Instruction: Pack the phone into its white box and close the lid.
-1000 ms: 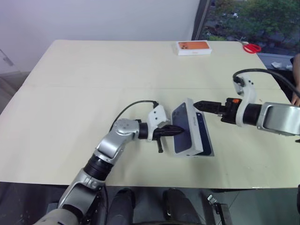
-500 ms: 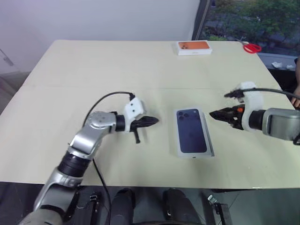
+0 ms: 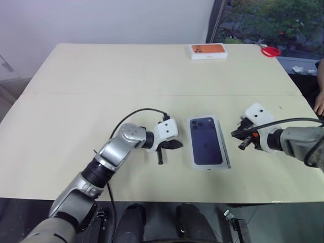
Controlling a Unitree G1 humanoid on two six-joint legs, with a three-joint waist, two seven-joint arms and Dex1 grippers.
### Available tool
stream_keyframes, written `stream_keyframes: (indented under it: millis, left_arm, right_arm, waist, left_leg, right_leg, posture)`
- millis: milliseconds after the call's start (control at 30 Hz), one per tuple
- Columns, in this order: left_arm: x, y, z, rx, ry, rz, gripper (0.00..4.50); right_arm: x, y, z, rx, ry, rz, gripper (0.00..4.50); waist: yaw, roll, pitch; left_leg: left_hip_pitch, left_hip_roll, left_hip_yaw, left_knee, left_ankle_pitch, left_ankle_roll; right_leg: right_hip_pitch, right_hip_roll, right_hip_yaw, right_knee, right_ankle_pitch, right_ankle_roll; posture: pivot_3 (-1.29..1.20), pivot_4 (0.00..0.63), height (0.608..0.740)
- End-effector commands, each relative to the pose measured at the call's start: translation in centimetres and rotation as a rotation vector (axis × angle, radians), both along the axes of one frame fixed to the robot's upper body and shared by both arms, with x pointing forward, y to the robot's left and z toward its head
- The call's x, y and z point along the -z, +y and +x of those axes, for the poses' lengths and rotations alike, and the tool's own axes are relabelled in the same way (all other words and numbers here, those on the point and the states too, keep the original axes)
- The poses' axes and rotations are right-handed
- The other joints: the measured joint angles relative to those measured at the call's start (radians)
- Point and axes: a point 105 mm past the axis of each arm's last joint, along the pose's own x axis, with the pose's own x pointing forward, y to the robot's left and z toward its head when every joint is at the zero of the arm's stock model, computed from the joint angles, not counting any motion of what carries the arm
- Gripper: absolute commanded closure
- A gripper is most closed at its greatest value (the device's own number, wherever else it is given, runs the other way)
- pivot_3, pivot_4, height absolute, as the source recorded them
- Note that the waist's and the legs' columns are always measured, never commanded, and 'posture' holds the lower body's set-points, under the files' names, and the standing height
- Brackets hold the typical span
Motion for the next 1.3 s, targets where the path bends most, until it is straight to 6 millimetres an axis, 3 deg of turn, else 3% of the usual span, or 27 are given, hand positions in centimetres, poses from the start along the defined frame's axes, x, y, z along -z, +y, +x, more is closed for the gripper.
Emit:
stream_keyframes:
  millis: [33, 1300]
  left_arm:
    - [-0.3, -0.9, 0.1, 0.004, -0.013, 0.005, 4.50]
    - [-2.4, -4.2, -0.4, 0.003, -0.059, -0.177, 4.50]
  right_arm:
    - [-0.8, 0.9, -0.2, -0.045, -0.045, -0.004, 4.47]
    - [0.5, 1.3, -0.6, -0.110, -0.032, -0.046, 4.47]
  waist:
    - [0.000, 0.000, 0.000]
    - [0.004, 0.000, 0.000]
  left_leg:
    - [0.000, 0.000, 0.000, 0.000, 0.000, 0.000]
    - [0.000, -0.001, 0.000, 0.001, 0.000, 0.000]
  right_leg:
    - [0.000, 0.000, 0.000, 0.000, 0.000, 0.000]
    - [0.001, -0.001, 0.000, 0.001, 0.000, 0.000]
  posture:
    - [0.00, 0.150, 0.726]
    - [0.00, 0.150, 0.726]
